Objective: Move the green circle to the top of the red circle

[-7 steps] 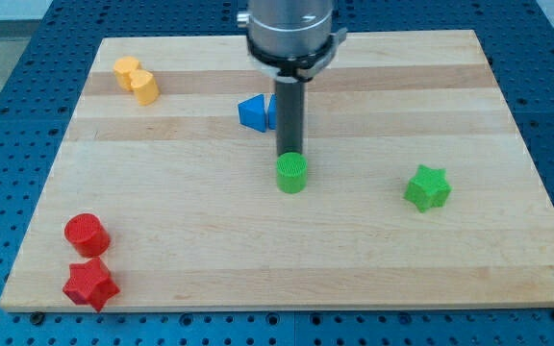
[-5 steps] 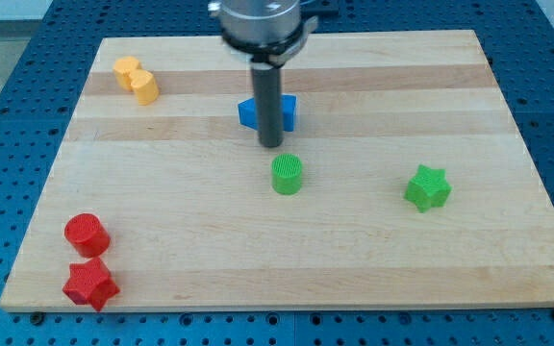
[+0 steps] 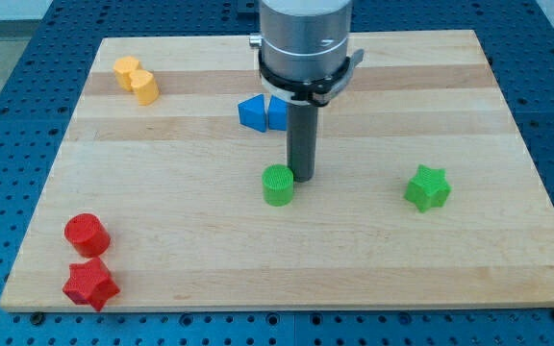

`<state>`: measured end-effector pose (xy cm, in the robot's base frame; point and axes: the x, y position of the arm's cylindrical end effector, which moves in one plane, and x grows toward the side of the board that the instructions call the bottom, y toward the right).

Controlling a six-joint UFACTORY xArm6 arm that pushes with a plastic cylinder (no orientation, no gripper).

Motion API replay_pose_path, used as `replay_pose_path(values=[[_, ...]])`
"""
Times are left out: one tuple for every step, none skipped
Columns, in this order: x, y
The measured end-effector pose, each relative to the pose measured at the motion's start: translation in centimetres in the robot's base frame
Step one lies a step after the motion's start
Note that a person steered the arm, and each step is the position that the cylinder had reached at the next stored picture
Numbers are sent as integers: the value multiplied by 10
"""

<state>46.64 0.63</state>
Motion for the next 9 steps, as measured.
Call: replay_pose_path(values=[[0, -31], [3, -68], [-8, -61], [-18, -12], [-1, -6], [28, -6], [44, -13], [44, -34], [44, -59]])
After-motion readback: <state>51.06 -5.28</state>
